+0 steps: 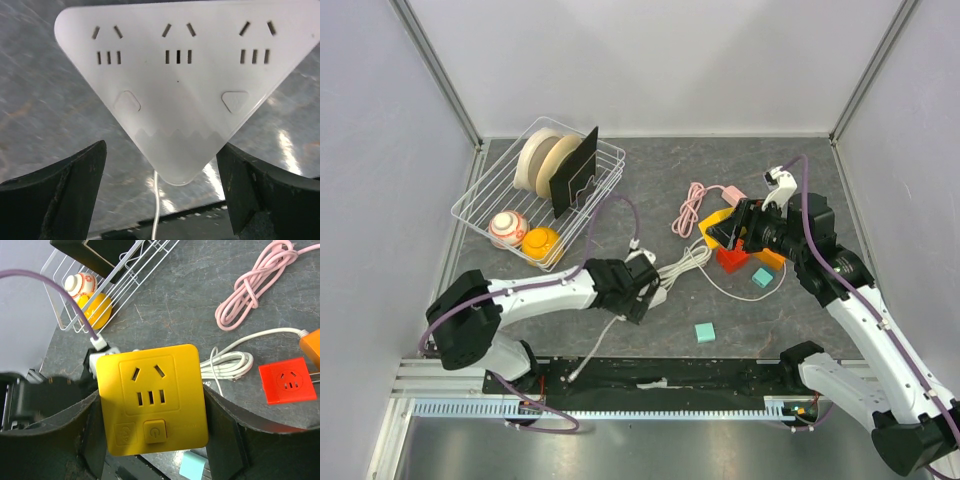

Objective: Insert the plug

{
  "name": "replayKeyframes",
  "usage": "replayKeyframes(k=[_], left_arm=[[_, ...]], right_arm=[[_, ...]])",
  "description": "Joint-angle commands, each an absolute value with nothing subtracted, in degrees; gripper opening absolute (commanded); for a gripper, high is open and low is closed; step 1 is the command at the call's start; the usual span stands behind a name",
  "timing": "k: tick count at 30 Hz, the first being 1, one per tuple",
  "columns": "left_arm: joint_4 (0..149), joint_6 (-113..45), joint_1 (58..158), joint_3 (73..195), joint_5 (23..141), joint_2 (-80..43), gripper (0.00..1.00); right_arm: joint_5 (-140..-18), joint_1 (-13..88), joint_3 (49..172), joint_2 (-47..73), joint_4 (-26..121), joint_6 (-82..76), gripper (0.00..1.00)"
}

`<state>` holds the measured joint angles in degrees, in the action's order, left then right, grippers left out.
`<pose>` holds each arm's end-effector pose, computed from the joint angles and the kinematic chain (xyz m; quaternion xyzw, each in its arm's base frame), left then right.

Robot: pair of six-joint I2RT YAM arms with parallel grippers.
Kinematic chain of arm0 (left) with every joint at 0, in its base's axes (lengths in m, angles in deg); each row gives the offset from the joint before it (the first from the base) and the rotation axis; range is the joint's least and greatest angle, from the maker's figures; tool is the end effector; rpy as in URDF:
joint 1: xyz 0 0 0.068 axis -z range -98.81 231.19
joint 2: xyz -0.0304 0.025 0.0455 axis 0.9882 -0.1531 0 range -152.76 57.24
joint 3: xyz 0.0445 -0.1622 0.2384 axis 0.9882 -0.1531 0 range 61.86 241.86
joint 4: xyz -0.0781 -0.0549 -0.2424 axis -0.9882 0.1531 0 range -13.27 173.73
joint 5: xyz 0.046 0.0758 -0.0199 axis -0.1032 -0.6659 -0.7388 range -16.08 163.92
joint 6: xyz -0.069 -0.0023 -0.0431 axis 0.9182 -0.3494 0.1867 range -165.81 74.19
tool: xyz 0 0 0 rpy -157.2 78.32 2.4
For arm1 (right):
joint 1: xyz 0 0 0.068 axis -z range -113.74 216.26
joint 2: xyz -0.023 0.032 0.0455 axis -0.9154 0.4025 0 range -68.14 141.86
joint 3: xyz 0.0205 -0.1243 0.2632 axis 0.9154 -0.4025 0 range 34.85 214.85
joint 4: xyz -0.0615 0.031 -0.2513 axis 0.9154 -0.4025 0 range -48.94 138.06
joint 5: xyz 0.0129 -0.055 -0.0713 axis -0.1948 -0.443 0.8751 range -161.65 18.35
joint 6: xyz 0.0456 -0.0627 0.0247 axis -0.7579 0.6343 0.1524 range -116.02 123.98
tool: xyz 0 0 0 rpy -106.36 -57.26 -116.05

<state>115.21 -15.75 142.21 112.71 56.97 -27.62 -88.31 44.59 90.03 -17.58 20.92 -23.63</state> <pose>0.1503 -0.2289 0.1742 0.2393 0.9481 -0.0055 0.2094 0.1869 0.0960 0.3578 -0.0378 0.8259 0.3386 0.4492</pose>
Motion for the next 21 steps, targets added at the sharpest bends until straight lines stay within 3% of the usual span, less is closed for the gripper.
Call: replayKeyframes(k=[1, 6, 11, 16, 21], left_arm=[[108.7, -32.5, 132.4, 114.1, 56.1, -27.4, 0.96], [105.1, -39.5, 124.2, 117.8, 57.0, -28.0, 0.97], [106.1, -39.9, 123.2, 119.9, 62.2, -25.5, 0.98], [102.6, -33.9, 123.1, 117.9, 66.9, -18.7, 1.0], [101.8, -23.0, 117.3, 121.0, 62.1, -24.0, 0.99]], right_arm=[[-88.3, 44.8, 89.9, -18.1, 23.3, -22.9, 0.0], [-87.6, 44.8, 89.1, -18.7, 23.1, -22.0, 0.0], [-87.8, 44.9, 89.8, -19.4, 22.0, -20.5, 0.0], [-87.6, 44.9, 89.9, -20.2, 21.3, -19.7, 0.0], [-87.6, 44.9, 89.8, -20.0, 21.1, -19.8, 0.0]])
